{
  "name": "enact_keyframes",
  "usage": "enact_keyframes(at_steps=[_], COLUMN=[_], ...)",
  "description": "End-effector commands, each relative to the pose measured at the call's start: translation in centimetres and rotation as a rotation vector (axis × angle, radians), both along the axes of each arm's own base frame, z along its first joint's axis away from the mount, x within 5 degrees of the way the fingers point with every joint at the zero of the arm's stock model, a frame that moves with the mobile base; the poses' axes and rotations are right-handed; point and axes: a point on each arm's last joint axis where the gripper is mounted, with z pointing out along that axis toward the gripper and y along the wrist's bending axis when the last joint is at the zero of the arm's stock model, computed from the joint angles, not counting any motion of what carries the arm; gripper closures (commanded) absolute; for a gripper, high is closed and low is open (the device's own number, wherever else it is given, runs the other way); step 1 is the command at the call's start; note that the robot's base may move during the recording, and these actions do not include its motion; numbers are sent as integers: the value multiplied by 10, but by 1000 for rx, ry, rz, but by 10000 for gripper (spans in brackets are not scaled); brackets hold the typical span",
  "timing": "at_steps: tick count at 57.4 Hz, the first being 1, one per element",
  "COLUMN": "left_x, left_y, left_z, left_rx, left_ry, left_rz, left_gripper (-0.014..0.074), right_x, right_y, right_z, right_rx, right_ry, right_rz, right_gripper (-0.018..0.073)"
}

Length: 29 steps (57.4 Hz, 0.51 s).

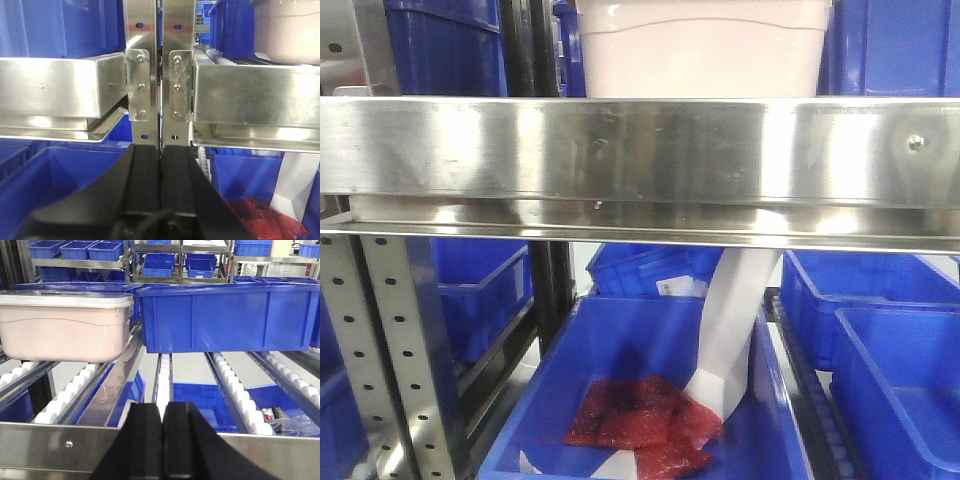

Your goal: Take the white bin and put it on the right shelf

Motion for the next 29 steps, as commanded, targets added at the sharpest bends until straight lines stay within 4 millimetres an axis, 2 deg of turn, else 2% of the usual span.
enact_keyframes(at_steps=[1,8,14,29], left_x=[0,0,0,0], left_y=[1,1,1,1], left_z=[4,4,4,4], left_rx=[-12,-12,-12,-12], left_ry=[-87,-87,-87,-87], left_rz=[7,7,7,7], left_gripper=[716,716,716,716], right_x=[0,3,11,28], right_y=[-4,-8,-13,-14], right_z=[13,4,-11,-66], right_rx=[-30,-65,-53,-36], right_ry=[-81,-67,-70,-138], right_rz=[-45,-36,-28,54], right_gripper=[485,485,485,485])
